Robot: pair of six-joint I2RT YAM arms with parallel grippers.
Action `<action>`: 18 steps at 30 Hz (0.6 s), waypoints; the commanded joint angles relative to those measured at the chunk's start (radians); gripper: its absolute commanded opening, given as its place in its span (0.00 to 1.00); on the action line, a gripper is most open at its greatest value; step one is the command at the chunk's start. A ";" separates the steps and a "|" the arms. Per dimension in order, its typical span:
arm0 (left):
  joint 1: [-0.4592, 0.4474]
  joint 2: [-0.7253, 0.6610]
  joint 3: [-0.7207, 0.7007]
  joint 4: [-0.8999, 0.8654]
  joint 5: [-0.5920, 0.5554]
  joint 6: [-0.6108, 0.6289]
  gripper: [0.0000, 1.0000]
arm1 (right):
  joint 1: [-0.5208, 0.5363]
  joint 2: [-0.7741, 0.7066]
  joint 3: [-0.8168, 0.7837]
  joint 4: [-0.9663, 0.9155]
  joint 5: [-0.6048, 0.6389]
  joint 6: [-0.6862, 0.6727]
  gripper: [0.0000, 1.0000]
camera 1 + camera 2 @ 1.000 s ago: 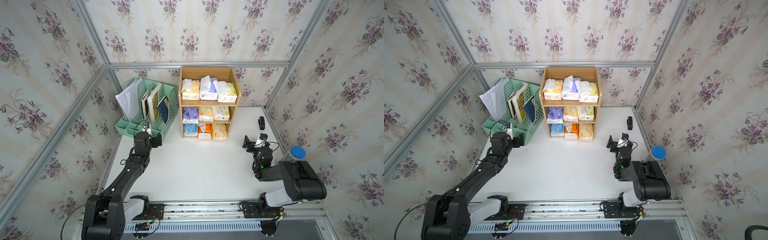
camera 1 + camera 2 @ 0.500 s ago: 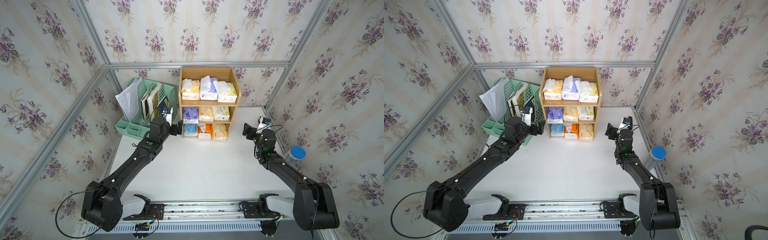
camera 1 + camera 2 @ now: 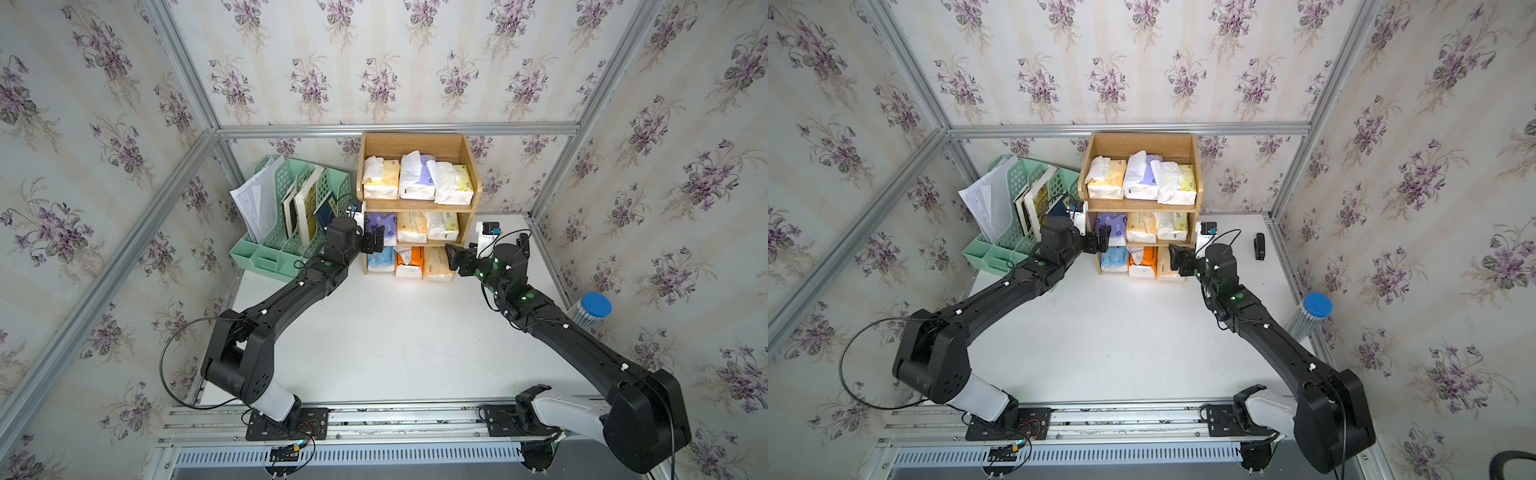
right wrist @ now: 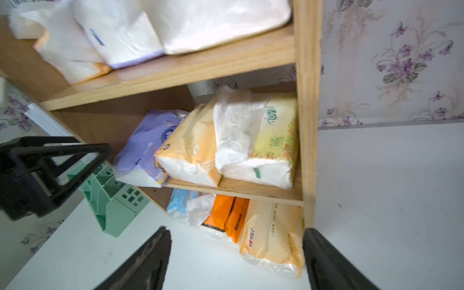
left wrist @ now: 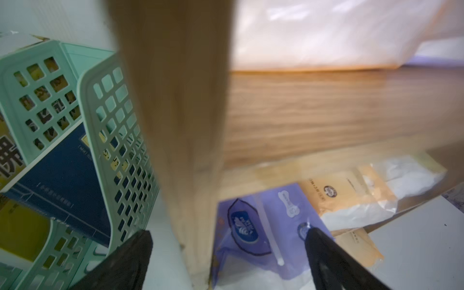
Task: Remove the tissue boxes from the shelf
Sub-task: Adjust the shelf at the center of the board.
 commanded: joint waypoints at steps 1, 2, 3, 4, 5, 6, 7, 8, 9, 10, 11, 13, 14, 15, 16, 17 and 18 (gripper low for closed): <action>-0.004 0.027 0.031 0.030 0.054 0.016 0.92 | 0.023 -0.014 0.030 -0.034 -0.001 0.027 0.84; -0.006 0.028 0.029 0.034 0.063 0.016 0.91 | 0.029 -0.020 0.032 -0.036 -0.001 0.031 0.82; -0.005 0.024 0.022 0.038 0.071 0.016 0.89 | 0.033 -0.028 0.034 -0.042 -0.003 0.035 0.82; -0.007 0.017 0.014 0.043 0.079 0.018 0.88 | 0.035 -0.038 0.037 -0.049 -0.004 0.038 0.81; -0.009 0.011 0.006 0.044 0.085 0.018 0.87 | 0.038 -0.047 0.039 -0.058 -0.004 0.042 0.80; -0.009 0.001 -0.005 0.041 0.089 0.020 0.85 | 0.039 -0.058 0.038 -0.066 -0.006 0.044 0.78; -0.013 -0.009 -0.018 0.042 0.093 0.024 0.83 | 0.040 -0.070 0.037 -0.072 -0.006 0.046 0.77; -0.016 -0.020 -0.032 0.042 0.098 0.027 0.81 | 0.042 -0.080 0.037 -0.080 -0.006 0.047 0.77; -0.020 -0.033 -0.050 0.046 0.102 0.032 0.78 | 0.044 -0.094 0.035 -0.087 -0.007 0.049 0.76; -0.024 -0.047 -0.068 0.052 0.104 0.033 0.76 | 0.044 -0.109 0.033 -0.092 -0.009 0.050 0.74; -0.029 -0.058 -0.086 0.060 0.106 0.034 0.75 | 0.046 -0.121 0.031 -0.096 -0.009 0.053 0.73; -0.042 -0.085 -0.119 0.070 0.118 0.038 0.70 | 0.046 -0.151 0.029 -0.103 -0.011 0.059 0.68; -0.050 -0.096 -0.133 0.072 0.120 0.043 0.68 | 0.048 -0.165 0.026 -0.105 -0.011 0.062 0.67; -0.058 -0.106 -0.144 0.073 0.120 0.045 0.67 | 0.048 -0.176 0.025 -0.106 -0.011 0.065 0.66; -0.068 -0.114 -0.155 0.073 0.124 0.047 0.65 | 0.048 -0.189 0.025 -0.110 -0.007 0.070 0.63; -0.078 -0.124 -0.164 0.074 0.128 0.048 0.64 | 0.048 -0.200 0.026 -0.116 -0.006 0.073 0.61; -0.086 -0.133 -0.172 0.074 0.132 0.049 0.64 | 0.047 -0.210 0.026 -0.121 -0.007 0.076 0.61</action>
